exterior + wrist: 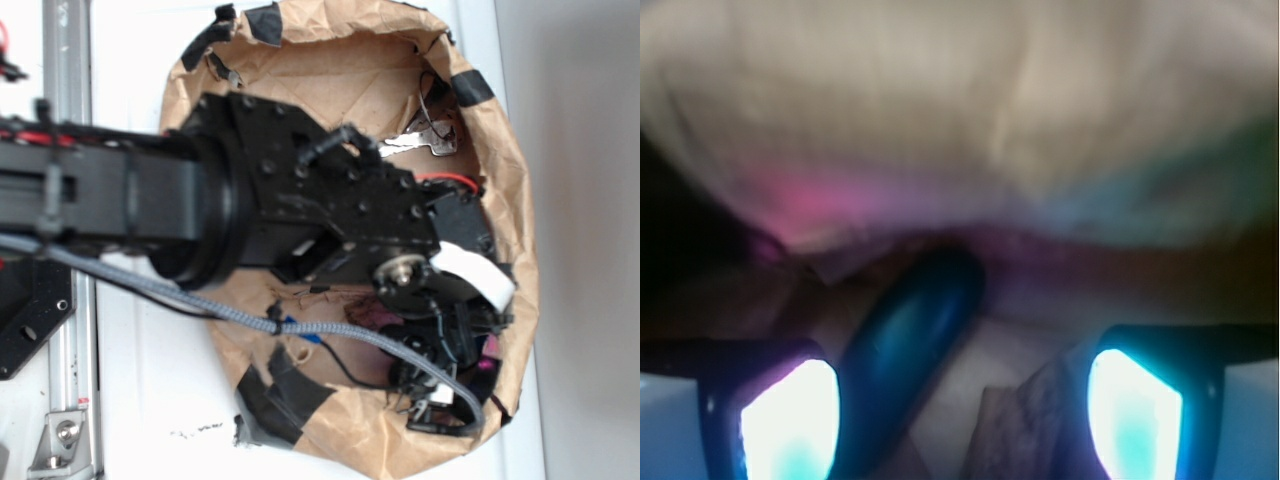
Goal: Grab the plastic pickle.
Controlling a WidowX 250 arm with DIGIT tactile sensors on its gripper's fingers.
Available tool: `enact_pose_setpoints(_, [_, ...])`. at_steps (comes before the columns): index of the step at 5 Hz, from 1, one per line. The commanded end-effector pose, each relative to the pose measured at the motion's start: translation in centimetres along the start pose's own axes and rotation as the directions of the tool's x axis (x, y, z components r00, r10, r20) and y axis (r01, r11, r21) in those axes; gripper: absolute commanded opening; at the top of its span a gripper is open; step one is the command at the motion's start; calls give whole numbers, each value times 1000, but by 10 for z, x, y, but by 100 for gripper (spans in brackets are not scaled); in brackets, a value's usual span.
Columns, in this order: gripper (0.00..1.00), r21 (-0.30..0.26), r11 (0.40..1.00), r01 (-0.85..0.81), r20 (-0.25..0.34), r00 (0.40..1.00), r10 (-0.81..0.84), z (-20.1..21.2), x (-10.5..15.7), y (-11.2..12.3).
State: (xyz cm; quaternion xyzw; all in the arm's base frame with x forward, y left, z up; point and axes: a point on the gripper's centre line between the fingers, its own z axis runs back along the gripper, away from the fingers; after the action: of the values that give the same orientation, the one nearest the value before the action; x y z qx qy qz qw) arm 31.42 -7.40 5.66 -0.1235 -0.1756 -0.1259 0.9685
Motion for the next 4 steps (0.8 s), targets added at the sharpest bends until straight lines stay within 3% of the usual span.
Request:
enact_pose_setpoints(1, [100, -2, 995, 97, 51, 994, -97, -15, 15, -22])
enact_pose_setpoints(3, [100, -3, 993, 115, 9, 993, -115, -39, 15, -26])
enact_pose_setpoints(4, [0, 11, 996, 88, -37, 996, -87, -38, 12, -16])
